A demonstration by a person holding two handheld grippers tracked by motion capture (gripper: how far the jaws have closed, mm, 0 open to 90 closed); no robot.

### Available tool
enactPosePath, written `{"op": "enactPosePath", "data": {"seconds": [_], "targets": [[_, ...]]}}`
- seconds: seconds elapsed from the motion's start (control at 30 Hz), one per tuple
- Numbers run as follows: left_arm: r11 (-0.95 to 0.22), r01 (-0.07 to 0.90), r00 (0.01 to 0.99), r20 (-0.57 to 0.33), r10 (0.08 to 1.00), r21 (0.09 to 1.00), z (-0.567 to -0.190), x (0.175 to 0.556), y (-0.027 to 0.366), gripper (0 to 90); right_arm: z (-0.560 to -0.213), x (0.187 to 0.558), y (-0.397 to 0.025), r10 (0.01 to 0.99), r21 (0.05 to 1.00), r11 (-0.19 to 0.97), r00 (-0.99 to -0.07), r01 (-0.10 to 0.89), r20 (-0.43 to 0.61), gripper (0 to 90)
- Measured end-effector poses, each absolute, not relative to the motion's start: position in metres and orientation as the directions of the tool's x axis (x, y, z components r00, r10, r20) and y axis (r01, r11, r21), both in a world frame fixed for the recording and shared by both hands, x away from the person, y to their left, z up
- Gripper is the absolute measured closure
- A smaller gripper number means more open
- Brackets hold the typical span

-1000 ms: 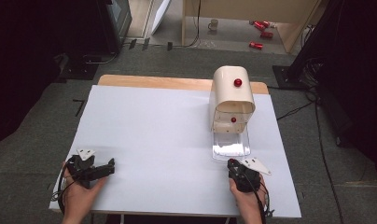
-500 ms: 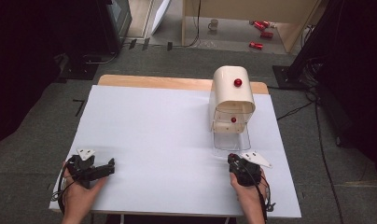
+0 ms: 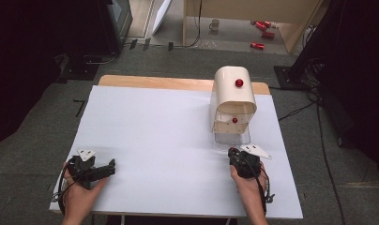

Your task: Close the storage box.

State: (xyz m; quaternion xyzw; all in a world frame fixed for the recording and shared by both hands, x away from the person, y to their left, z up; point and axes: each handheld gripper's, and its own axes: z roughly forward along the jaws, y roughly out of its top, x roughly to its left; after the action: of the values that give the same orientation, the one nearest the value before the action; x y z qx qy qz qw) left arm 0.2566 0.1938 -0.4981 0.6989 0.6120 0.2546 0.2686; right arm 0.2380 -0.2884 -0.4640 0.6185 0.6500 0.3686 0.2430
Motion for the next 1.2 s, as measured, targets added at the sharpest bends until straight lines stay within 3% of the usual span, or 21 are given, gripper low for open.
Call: {"op": "enactPosePath", "data": {"seconds": [1.2], "targets": [[-0.107,0.719,0.121,0.027,0.992,0.687,-0.498,0.257,0.194,0.0,-0.467,0.293,-0.291,0.983,0.779,-0.067,-0.094,0.623,0.16,74.7]]}}
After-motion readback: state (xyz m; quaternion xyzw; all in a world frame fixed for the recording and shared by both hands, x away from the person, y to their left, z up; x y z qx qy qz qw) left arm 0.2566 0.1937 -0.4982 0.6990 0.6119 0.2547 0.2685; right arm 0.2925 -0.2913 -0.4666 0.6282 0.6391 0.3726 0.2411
